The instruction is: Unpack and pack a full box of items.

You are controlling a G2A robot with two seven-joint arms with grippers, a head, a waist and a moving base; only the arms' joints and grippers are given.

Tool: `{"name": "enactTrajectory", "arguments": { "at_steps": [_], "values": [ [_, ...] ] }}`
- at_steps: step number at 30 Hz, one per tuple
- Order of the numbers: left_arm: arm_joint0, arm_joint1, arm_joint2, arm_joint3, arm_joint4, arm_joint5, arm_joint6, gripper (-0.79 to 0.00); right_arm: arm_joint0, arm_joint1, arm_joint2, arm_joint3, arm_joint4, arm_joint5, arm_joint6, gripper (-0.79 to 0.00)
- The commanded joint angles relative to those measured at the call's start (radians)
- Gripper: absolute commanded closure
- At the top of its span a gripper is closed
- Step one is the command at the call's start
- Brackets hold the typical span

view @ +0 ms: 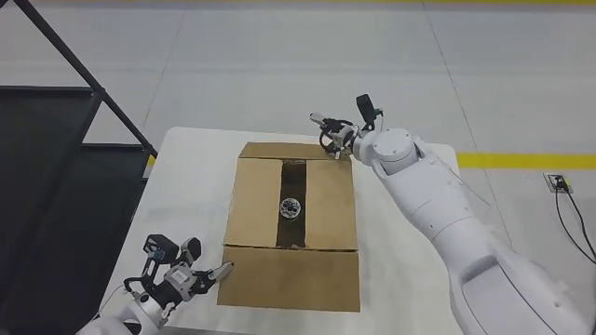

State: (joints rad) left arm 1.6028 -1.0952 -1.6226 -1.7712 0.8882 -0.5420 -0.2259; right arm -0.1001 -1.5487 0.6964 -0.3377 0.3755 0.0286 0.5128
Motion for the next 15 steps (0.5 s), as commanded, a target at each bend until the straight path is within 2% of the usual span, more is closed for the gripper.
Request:
{"name": "enactTrajectory", "arguments": {
  "at_steps": [1, 3, 6, 8, 13, 15],
  "values": [
    [0.0, 0.0, 0.0, -0.002, 0.002, 0.001, 0.001, -0.785, 0.002, -0.004, 0.011, 0.008, 0.014, -0.047, 0.005, -0.785],
    [-0.002, 0.0, -0.009, -0.005, -0.007, 0.017, 0.017, -0.785, 0.0, -0.005, 0.027, 0.01, 0.034, -0.107, 0.031, -0.785],
    [0.0, 0.0, -0.041, -0.014, -0.065, 0.043, 0.044, -0.785, -0.001, 0.002, 0.046, 0.004, 0.05, -0.199, 0.143, -0.785],
    [0.003, 0.0, -0.076, -0.025, -0.127, 0.063, 0.049, -0.785, -0.007, 0.01, 0.051, -0.016, 0.042, -0.253, 0.262, -0.785],
    [0.011, 0.0, -0.125, -0.046, -0.182, 0.124, 0.047, -0.785, -0.042, 0.019, 0.044, -0.082, 0.015, -0.293, 0.457, -0.785],
    [0.018, 0.0, -0.128, -0.049, -0.188, 0.155, 0.024, -0.785, -0.05, 0.022, 0.044, -0.097, 0.009, -0.29, 0.491, -0.785]
  ]
}}
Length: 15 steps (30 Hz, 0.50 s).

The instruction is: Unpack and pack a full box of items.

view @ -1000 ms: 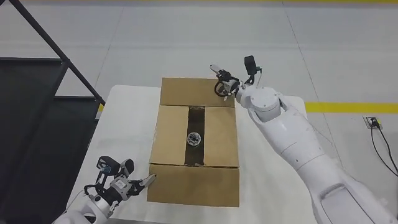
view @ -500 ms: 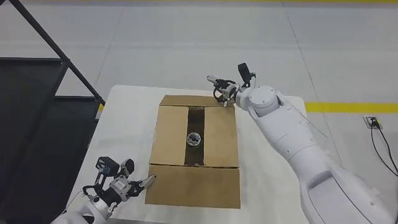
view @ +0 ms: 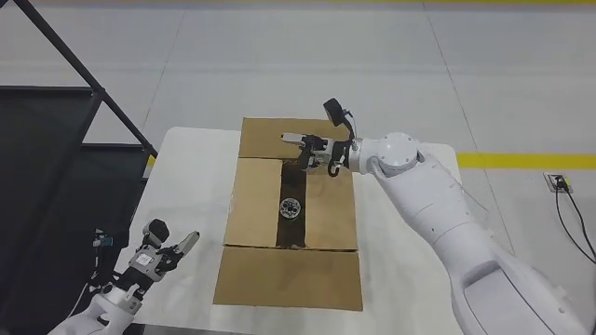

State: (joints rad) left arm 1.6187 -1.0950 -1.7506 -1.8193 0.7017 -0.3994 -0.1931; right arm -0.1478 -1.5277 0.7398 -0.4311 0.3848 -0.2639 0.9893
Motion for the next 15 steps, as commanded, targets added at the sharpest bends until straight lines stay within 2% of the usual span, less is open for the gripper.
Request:
{"name": "enactTrajectory", "arguments": {
  "at_steps": [1, 7, 10, 15],
  "values": [
    [0.002, 0.0, 0.0, -0.001, -0.001, 0.012, -0.009, -0.785, -0.002, 0.001, 0.0, -0.003, -0.001, 0.003, 0.015, -0.785],
    [0.002, 0.0, 0.0, -0.001, -0.001, 0.012, -0.009, -0.785, -0.002, 0.001, 0.0, -0.003, -0.001, 0.003, 0.015, -0.785],
    [0.001, 0.0, 0.008, -0.005, -0.004, -0.002, -0.015, -0.785, -0.037, 0.002, -0.001, -0.039, -0.007, -0.019, 0.021, -0.785],
    [-0.004, 0.001, 0.018, -0.034, -0.012, -0.03, -0.031, -0.785, -0.061, -0.004, -0.034, -0.092, -0.1, 0.051, -0.024, -0.785]
  ]
}}
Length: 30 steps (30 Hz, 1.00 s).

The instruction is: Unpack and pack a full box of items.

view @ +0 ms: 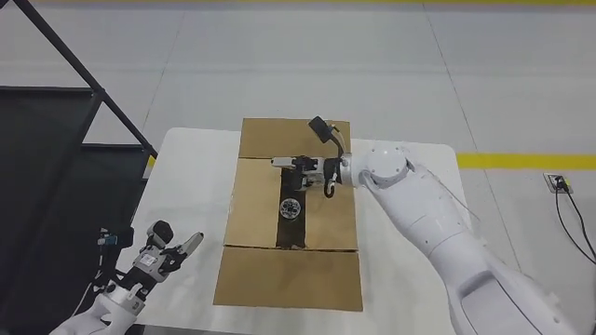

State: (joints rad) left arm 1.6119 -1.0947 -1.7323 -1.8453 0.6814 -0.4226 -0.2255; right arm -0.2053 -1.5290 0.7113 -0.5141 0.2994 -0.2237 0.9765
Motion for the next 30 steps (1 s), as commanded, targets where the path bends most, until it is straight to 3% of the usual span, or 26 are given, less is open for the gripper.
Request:
{"name": "enactTrajectory", "arguments": {
  "at_steps": [1, 9, 20, 30],
  "values": [
    [0.007, 0.0, 0.0, -0.014, 0.014, -0.007, 0.006, -0.785, -0.009, -0.005, -0.014, -0.019, -0.03, 0.018, -0.016, -0.785],
    [0.033, 0.0, 0.005, -0.041, 0.054, -0.029, 0.037, -0.785, -0.03, -0.032, -0.025, -0.007, -0.024, 0.024, -0.004, -0.785],
    [0.051, 0.002, 0.048, -0.063, 0.126, -0.099, 0.018, -0.785, -0.005, -0.056, 0.057, 0.079, 0.187, -0.136, 0.192, -0.785],
    [-0.001, -0.005, 0.156, -0.097, 0.295, -0.012, 0.015, -0.785, 0.03, -0.09, 0.054, 0.055, 0.209, -0.153, 0.237, -0.785]
  ]
}}
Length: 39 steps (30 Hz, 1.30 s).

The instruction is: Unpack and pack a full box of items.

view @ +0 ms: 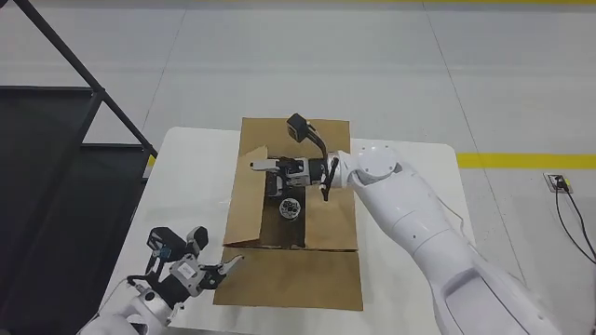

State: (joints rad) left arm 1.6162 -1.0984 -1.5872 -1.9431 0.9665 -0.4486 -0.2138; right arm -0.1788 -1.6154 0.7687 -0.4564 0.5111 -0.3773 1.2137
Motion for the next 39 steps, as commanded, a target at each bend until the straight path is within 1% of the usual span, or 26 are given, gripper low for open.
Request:
{"name": "enactTrajectory", "arguments": {
  "at_steps": [1, 5, 7, 9, 12, 15, 19, 23, 27, 33, 39],
  "values": [
    [-0.011, -0.002, 0.019, 0.002, 0.018, 0.028, 0.006, -0.785, 0.007, -0.009, -0.006, -0.004, -0.004, -0.001, 0.001, -0.785],
    [-0.031, -0.007, 0.043, 0.004, 0.029, 0.095, 0.014, -0.785, 0.016, -0.028, -0.016, -0.016, 0.0, -0.037, 0.025, -0.785],
    [-0.04, -0.011, 0.049, 0.006, 0.022, 0.137, 0.022, -0.785, 0.015, -0.036, -0.014, -0.019, 0.02, -0.088, 0.06, -0.785],
    [-0.046, -0.014, 0.056, 0.009, 0.023, 0.174, 0.03, -0.785, 0.017, -0.044, -0.012, -0.011, 0.039, -0.119, 0.098, -0.785],
    [-0.057, -0.018, 0.062, 0.018, -0.02, 0.205, 0.031, -0.785, 0.022, -0.054, -0.015, -0.007, 0.05, -0.122, 0.107, -0.785],
    [-0.058, -0.02, 0.048, 0.022, -0.054, 0.227, 0.054, -0.785, 0.022, -0.059, -0.021, -0.009, 0.046, -0.126, 0.103, -0.785],
    [-0.035, -0.023, 0.001, 0.027, -0.165, 0.232, 0.076, -0.785, 0.022, -0.055, -0.024, -0.012, 0.025, -0.139, 0.091, -0.785],
    [-0.002, -0.022, -0.061, 0.03, -0.21, 0.231, 0.097, -0.785, 0.016, -0.035, -0.009, -0.014, 0.007, -0.164, 0.065, -0.785],
    [0.037, -0.019, -0.111, 0.036, -0.228, 0.209, 0.092, -0.785, 0.002, -0.001, 0.025, -0.02, 0.006, -0.182, 0.047, -0.785],
    [0.058, -0.018, -0.139, 0.086, -0.247, 0.208, 0.051, -0.785, -0.027, 0.049, 0.074, -0.06, 0.006, -0.191, 0.038, -0.785],
    [0.05, -0.019, -0.133, 0.141, -0.234, 0.232, 0.032, -0.785, -0.058, 0.087, 0.106, -0.103, -0.002, -0.19, 0.039, -0.785]
  ]
}}
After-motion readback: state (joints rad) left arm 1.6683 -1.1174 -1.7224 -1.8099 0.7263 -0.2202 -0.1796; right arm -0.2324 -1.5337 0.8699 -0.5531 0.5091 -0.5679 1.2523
